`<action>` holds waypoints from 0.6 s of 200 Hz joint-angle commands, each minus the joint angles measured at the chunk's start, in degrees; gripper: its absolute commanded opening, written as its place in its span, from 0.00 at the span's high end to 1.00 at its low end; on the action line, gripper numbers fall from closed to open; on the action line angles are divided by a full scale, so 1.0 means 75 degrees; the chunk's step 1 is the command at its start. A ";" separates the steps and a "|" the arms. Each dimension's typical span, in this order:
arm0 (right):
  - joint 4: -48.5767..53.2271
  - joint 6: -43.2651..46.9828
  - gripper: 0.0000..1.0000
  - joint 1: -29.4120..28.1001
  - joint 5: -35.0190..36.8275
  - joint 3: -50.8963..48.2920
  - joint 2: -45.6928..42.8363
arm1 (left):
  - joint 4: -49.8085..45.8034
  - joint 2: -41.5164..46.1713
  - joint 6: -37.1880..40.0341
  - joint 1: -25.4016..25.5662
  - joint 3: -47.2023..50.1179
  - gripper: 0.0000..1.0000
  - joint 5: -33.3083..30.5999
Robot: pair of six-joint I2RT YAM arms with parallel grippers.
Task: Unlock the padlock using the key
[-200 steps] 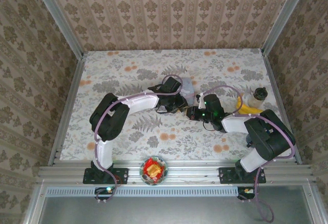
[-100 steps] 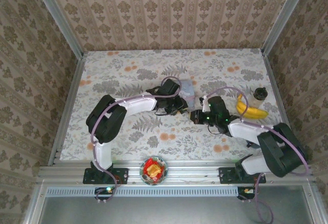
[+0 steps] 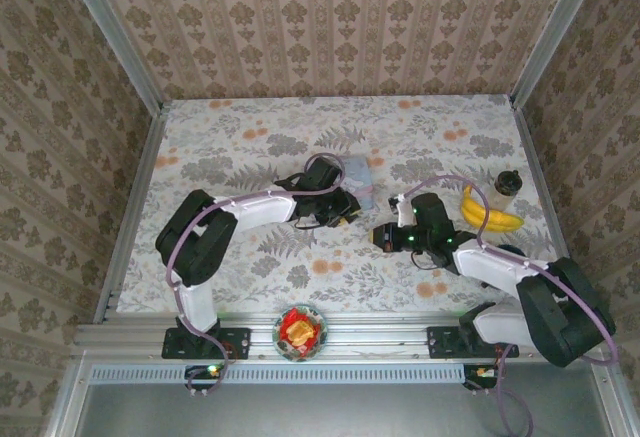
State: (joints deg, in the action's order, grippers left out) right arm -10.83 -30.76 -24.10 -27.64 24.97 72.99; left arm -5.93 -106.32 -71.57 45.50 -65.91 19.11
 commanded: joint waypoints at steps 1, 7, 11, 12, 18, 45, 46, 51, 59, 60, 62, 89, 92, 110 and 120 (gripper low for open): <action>-0.0550 -0.0341 1.00 -0.0174 0.0258 0.0069 0.0277 | -0.0228 0.0067 -0.0989 -0.0085 0.0303 0.80 0.0492; -0.0709 -0.0452 1.00 -0.0233 0.0429 0.0058 0.0325 | -0.0155 0.0067 -0.1078 -0.0097 0.0335 0.80 0.0498; -0.0820 -0.0514 1.00 -0.0285 0.0552 0.0040 0.0339 | -0.0127 0.0076 -0.1144 -0.0093 0.0374 0.80 0.0498; -0.0842 -0.0532 1.00 -0.0294 0.0583 0.0037 0.0342 | -0.0113 0.0077 -0.1168 -0.0103 0.0380 0.80 0.0498; -0.1044 -0.0628 1.00 -0.0350 0.0744 -0.0003 0.0377 | -0.0062 0.0089 -0.1257 -0.0101 0.0410 0.80 0.0487; -0.1821 -0.0932 1.00 -0.0524 0.1133 -0.0164 0.0560 | -0.0057 0.0166 -0.1380 -0.0139 0.0480 0.80 0.0325; -0.1835 -0.0941 1.00 -0.0525 0.1144 -0.0171 0.0564 | -0.0067 0.0169 -0.1385 -0.0137 0.0479 0.80 0.0324; -0.1899 -0.0968 1.00 -0.0545 0.1193 -0.0176 0.0605 | -0.0073 0.0172 -0.1399 -0.0151 0.0479 0.80 0.0311; -0.1990 -0.0995 1.00 -0.0574 0.1261 -0.0176 0.0653 | -0.0076 0.0173 -0.1394 -0.0179 0.0479 0.80 0.0311; -0.2001 -0.0995 1.00 -0.0573 0.1272 -0.0171 0.0664 | -0.0070 0.0173 -0.1398 -0.0175 0.0479 0.80 0.0311; -0.2016 -0.0996 1.00 -0.0581 0.1286 -0.0167 0.0680 | -0.0066 0.0173 -0.1402 -0.0184 0.0479 0.80 0.0320; -0.2153 -0.1019 1.00 -0.0596 0.1361 -0.0078 0.0837 | -0.0030 0.0108 -0.1408 -0.0208 0.0433 0.80 0.0404; -0.2168 -0.1019 1.00 -0.0596 0.1363 -0.0058 0.0838 | -0.0029 0.0094 -0.1412 -0.0207 0.0431 0.80 0.0415; -0.2229 -0.1031 1.00 -0.0597 0.1346 -0.0013 0.1065 | 0.0010 0.0035 -0.1443 -0.0210 0.0411 0.80 0.0462; -0.2252 -0.1031 1.00 -0.0596 0.1341 0.0000 0.1075 | 0.0032 0.0000 -0.1462 -0.0208 0.0416 0.80 0.0486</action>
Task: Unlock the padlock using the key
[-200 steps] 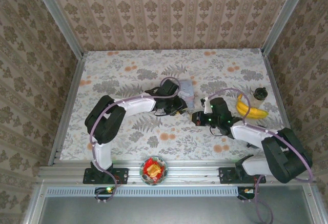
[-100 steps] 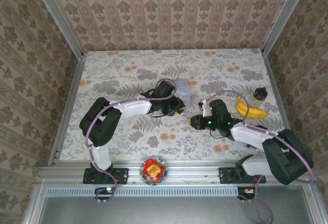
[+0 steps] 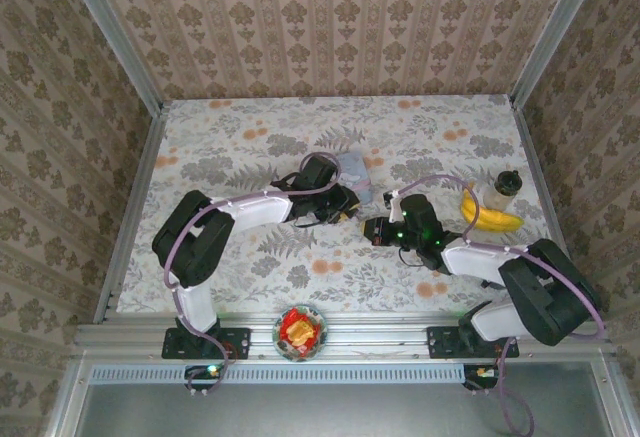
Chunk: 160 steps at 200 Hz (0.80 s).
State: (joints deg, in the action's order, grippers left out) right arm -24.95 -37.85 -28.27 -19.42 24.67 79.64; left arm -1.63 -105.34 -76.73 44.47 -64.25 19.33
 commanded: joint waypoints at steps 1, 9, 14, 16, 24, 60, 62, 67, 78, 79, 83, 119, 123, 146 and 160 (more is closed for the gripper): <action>-0.0373 -0.0087 1.00 -0.0039 0.0240 0.0040 0.0200 | -0.0537 -0.0133 -0.0780 -0.0070 0.0191 0.80 0.0463; -0.0376 -0.0096 1.00 -0.0045 0.0237 0.0051 0.0210 | -0.0501 -0.0146 -0.0793 -0.0070 0.0198 0.80 0.0469; -0.0387 -0.0086 1.00 -0.0039 0.0224 0.0051 0.0216 | -0.0493 -0.0157 -0.0794 -0.0070 0.0200 0.80 0.0469; -0.0387 -0.0087 1.00 -0.0045 0.0212 0.0051 0.0218 | -0.0488 -0.0164 -0.0790 -0.0076 0.0199 0.80 0.0469; -0.0388 -0.0093 1.00 -0.0039 0.0185 0.0052 0.0232 | -0.0489 -0.0170 -0.0800 -0.0071 0.0209 0.80 0.0458; -0.0387 -0.0110 1.00 -0.0039 0.0173 -0.0029 0.0148 | -0.0416 -0.0228 -0.0844 -0.0081 0.0213 0.80 0.0468; -0.0385 -0.0110 1.00 -0.0039 0.0175 -0.0039 0.0142 | -0.0416 -0.0237 -0.0838 -0.0081 0.0212 0.80 0.0469; -0.0371 -0.0120 1.00 -0.0039 0.0179 -0.0054 0.0105 | -0.0416 -0.0240 -0.0842 -0.0081 0.0212 0.80 0.0469; -0.0370 -0.0134 1.00 -0.0042 0.0201 -0.0106 0.0053 | -0.0406 -0.0237 -0.0850 -0.0083 0.0212 0.80 0.0461; -0.0362 -0.0134 1.00 -0.0046 0.0206 -0.0104 0.0055 | -0.0405 -0.0238 -0.0847 -0.0082 0.0211 0.80 0.0465; -0.0353 -0.0134 1.00 -0.0039 0.0216 -0.0123 0.0052 | -0.0404 -0.0240 -0.0850 -0.0082 0.0218 0.80 0.0469; -0.0165 -0.0101 1.00 -0.0039 0.0301 -0.0169 -0.0392 | -0.0369 -0.0252 -0.0854 -0.0082 0.0217 0.80 0.0469; -0.0140 -0.0099 1.00 -0.0039 0.0304 -0.0171 -0.0408 | -0.0363 -0.0252 -0.0847 -0.0081 0.0222 0.80 0.0469; -0.0129 -0.0098 1.00 -0.0039 0.0286 -0.0147 -0.0412 | -0.0349 -0.0252 -0.0851 -0.0083 0.0255 0.80 0.0487; -0.0178 -0.0107 1.00 -0.0039 0.0268 -0.0110 -0.0356 | -0.0316 -0.0252 -0.0866 -0.0081 0.0278 0.80 0.0493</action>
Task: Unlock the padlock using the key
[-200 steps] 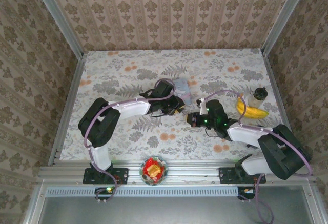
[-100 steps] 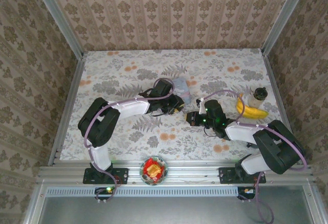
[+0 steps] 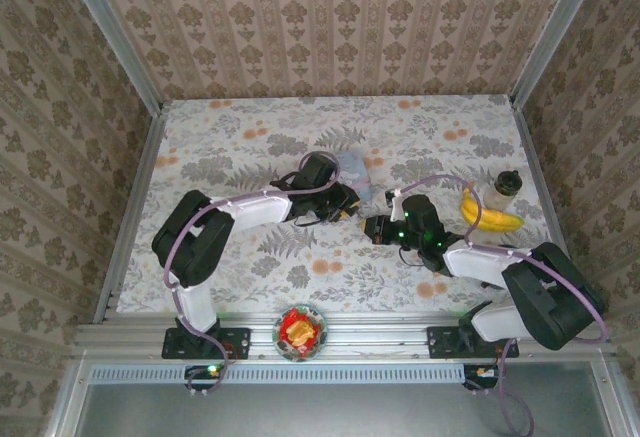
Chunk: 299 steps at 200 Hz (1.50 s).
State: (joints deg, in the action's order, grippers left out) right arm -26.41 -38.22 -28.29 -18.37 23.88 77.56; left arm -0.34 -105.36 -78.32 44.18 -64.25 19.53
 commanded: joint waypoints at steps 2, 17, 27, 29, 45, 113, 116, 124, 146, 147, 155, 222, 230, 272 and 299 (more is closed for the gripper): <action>0.0009 -0.0060 1.00 -0.0036 0.0117 0.0002 -0.0068 | -0.0490 -0.0249 -0.0654 -0.0044 0.0281 0.80 0.0466; -0.0060 -0.0090 1.00 -0.0048 0.0104 0.0017 0.0003 | -0.0459 -0.0260 -0.0651 -0.0048 0.0273 0.80 0.0489; -0.0104 -0.0096 1.00 -0.0048 0.0088 0.0024 0.0041 | -0.0450 -0.0260 -0.0646 -0.0035 0.0258 0.80 0.0497; -0.0106 -0.0099 1.00 -0.0048 0.0087 0.0035 0.0047 | -0.0448 -0.0260 -0.0646 -0.0033 0.0258 0.80 0.0500; -0.0129 -0.0107 1.00 -0.0060 0.0076 0.0053 0.0088 | -0.0448 -0.0272 -0.0652 -0.0033 0.0258 0.80 0.0502; -0.0125 -0.0107 1.00 -0.0164 0.0044 0.0206 0.0467 | -0.0377 -0.0319 -0.0671 -0.0033 0.0236 0.80 0.0537; -0.0130 -0.0113 1.00 -0.0165 0.0032 0.0212 0.0493 | -0.0377 -0.0319 -0.0667 -0.0032 0.0243 0.80 0.0535; -0.0150 -0.0119 1.00 -0.0165 0.0035 0.0229 0.0542 | -0.0383 -0.0319 -0.0657 -0.0032 0.0229 0.80 0.0537; -0.0215 -0.0154 1.00 -0.0165 0.0046 0.0271 0.0610 | -0.0377 -0.0337 -0.0666 -0.0032 0.0246 0.80 0.0559; -0.0222 -0.0154 1.00 -0.0165 0.0047 0.0272 0.0613 | -0.0377 -0.0340 -0.0666 -0.0032 0.0246 0.80 0.0560; -0.0249 -0.0163 1.00 -0.0165 0.0057 0.0277 0.0612 | -0.0379 -0.0342 -0.0667 -0.0032 0.0246 0.80 0.0566; -0.0089 -0.0131 1.00 -0.0165 0.0269 0.0181 0.0334 | -0.0343 -0.0377 -0.0672 -0.0056 0.0243 0.80 0.0589; -0.0068 -0.0131 1.00 -0.0165 0.0280 0.0159 0.0332 | -0.0332 -0.0378 -0.0676 -0.0055 0.0242 0.80 0.0598; -0.0064 -0.0131 1.00 -0.0154 0.0328 0.0109 0.0065 | -0.0319 -0.0401 -0.0679 -0.0055 0.0235 0.80 0.0620; -0.0074 -0.0131 1.00 -0.0154 0.0313 0.0131 0.0053 | -0.0319 -0.0422 -0.0682 -0.0057 0.0234 0.80 0.0636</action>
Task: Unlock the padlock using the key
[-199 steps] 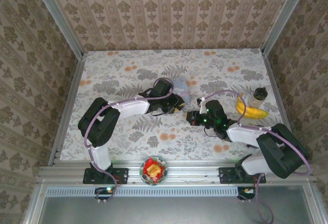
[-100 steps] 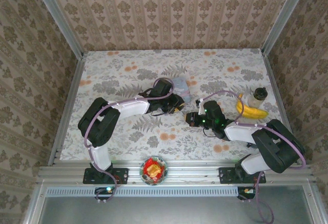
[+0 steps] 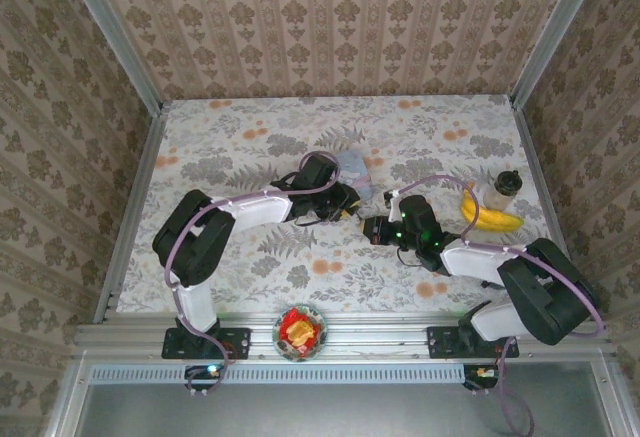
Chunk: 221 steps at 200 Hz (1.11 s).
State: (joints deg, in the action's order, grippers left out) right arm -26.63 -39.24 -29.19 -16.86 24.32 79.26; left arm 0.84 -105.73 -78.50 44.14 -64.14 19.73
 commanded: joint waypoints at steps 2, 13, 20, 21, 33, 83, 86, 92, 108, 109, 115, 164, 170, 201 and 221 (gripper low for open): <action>-0.0046 0.0006 1.00 -0.0040 0.0115 0.0074 -0.0171 | -0.0479 -0.0374 -0.0662 -0.0059 0.0223 0.80 0.0612; -0.0023 0.0018 1.00 -0.0046 0.0127 0.0092 -0.0151 | -0.0465 -0.0375 -0.0658 -0.0061 0.0223 0.80 0.0616; 0.0001 0.0026 1.00 -0.0032 0.0130 0.0106 -0.0120 | -0.0453 -0.0375 -0.0655 -0.0067 0.0220 0.80 0.0626; 0.0000 0.0028 1.00 -0.0033 0.0135 0.0108 -0.0118 | -0.0458 -0.0375 -0.0655 -0.0064 0.0214 0.80 0.0627; -0.0022 0.0029 1.00 -0.0034 0.0114 0.0129 -0.0064 | -0.0452 -0.0387 -0.0665 -0.0061 0.0208 0.80 0.0629; -0.0011 0.0026 1.00 -0.0034 0.0051 0.0081 -0.0095 | -0.0450 -0.0387 -0.0670 -0.0093 0.0214 0.80 0.0614; 0.0008 0.0029 1.00 -0.0034 0.0050 0.0060 -0.0108 | -0.0447 -0.0387 -0.0668 -0.0096 0.0209 0.80 0.0605; 0.0061 0.0035 1.00 -0.0034 0.0057 0.0060 -0.0143 | -0.0440 -0.0386 -0.0666 -0.0107 0.0208 0.80 0.0587; 0.0179 0.0053 1.00 -0.0034 0.0083 -0.0016 -0.0268 | -0.0430 -0.0387 -0.0655 -0.0120 0.0187 0.80 0.0567; 0.0183 0.0053 1.00 -0.0034 0.0081 -0.0018 -0.0274 | -0.0435 -0.0392 -0.0655 -0.0120 0.0186 0.80 0.0568; 0.0218 0.0064 1.00 -0.0037 0.0103 -0.0037 -0.0318 | -0.0431 -0.0398 -0.0655 -0.0121 0.0174 0.80 0.0568; 0.0333 0.0065 1.00 -0.0034 0.0160 -0.0045 -0.0505 | -0.0405 -0.0422 -0.0634 -0.0120 0.0142 0.80 0.0590; 0.0323 0.0065 1.00 -0.0034 0.0162 -0.0038 -0.0477 | -0.0405 -0.0410 -0.0643 -0.0123 0.0138 0.80 0.0592; 0.0177 0.0026 1.00 -0.0039 0.0130 0.0032 -0.0272 | -0.0371 -0.0410 -0.0640 -0.0120 0.0161 0.80 0.0607; 0.0067 0.0006 1.00 -0.0046 0.0066 0.0097 -0.0113 | -0.0361 -0.0398 -0.0638 -0.0126 0.0173 0.80 0.0616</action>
State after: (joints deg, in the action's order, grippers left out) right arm -25.32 -39.22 -29.19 -16.69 24.27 77.01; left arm 2.02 -106.13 -78.50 43.81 -64.14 19.94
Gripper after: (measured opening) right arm 0.058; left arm 0.327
